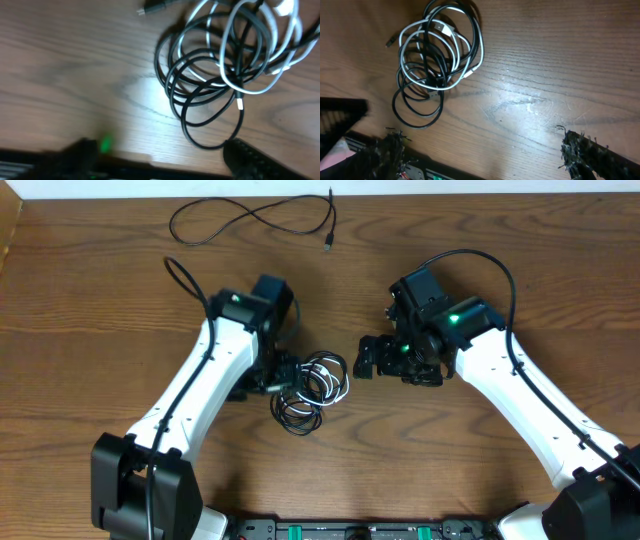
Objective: Untangle cables
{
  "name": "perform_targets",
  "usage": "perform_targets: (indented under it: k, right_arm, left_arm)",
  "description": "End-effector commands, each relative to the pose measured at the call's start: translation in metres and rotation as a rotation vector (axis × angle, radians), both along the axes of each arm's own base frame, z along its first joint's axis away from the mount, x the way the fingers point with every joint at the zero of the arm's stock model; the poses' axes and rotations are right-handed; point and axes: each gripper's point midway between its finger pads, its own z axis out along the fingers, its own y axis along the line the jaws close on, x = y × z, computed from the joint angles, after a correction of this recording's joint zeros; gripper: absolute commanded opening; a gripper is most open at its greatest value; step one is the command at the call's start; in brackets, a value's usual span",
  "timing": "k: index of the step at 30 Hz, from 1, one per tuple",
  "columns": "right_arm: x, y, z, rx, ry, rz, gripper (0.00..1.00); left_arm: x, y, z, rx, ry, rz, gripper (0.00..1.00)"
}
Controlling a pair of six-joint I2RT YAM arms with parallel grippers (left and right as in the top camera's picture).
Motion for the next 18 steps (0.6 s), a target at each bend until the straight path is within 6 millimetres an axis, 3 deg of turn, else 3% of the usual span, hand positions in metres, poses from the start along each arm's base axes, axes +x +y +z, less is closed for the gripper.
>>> perform_targets:
  k: [1,4,8,12,18]
  right_arm:
    - [-0.003,0.007,0.0,0.013,0.01,-0.004,0.99]
    - [-0.002,0.009,0.0,0.018,0.002,-0.002,0.99]
    - [-0.003,0.011,0.001,0.019,-0.001,0.007,0.99]
    - [-0.005,0.014,0.001,0.02,-0.002,0.018,0.99]
    - [-0.01,0.02,0.0,0.02,-0.002,0.038,0.99]
  left_arm:
    - [-0.019,-0.019,-0.016,-0.125,0.081,0.003,0.77]
    - [-0.026,-0.031,-0.023,-0.201,0.109,0.015,0.77]
    - [-0.027,-0.031,-0.027,-0.205,0.109,0.015,0.77]
    - [-0.029,-0.03,-0.029,-0.201,0.115,0.024,0.67]
    - [-0.029,-0.03,-0.043,-0.197,0.107,0.07,0.66]
